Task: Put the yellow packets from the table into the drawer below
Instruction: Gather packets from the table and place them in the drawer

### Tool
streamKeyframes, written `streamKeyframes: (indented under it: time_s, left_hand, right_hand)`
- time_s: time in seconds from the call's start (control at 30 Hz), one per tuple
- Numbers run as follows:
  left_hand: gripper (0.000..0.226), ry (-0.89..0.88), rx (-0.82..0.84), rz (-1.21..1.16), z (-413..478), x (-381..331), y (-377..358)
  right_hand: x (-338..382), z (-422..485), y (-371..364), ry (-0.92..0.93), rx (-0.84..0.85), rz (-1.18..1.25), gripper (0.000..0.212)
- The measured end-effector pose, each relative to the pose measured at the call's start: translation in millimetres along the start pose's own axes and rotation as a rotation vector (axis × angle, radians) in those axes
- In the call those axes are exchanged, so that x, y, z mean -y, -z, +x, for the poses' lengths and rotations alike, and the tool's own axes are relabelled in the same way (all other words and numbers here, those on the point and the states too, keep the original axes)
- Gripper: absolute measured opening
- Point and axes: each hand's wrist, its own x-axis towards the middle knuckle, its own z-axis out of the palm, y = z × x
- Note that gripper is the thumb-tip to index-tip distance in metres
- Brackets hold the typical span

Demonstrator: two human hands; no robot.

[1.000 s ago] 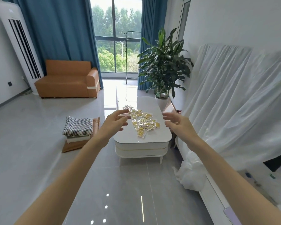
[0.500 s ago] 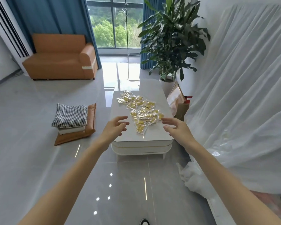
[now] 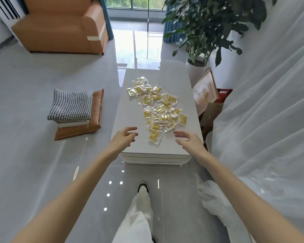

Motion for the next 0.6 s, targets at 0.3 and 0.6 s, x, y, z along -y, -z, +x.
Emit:
streamKeyframes:
  time_s: [0.3, 0.6]
  left_hand:
    - [0.037, 0.181, 0.076, -0.021, 171, 8, -17]
    - [0.039, 0.362, 0.157, -0.030, 289, 15, -43]
  right_hand:
    - [-24, 152, -12, -0.158, 0.089, -0.076, 0.035]
    - [-47, 267, -21, -0.316, 0.174, -0.084, 0.038]
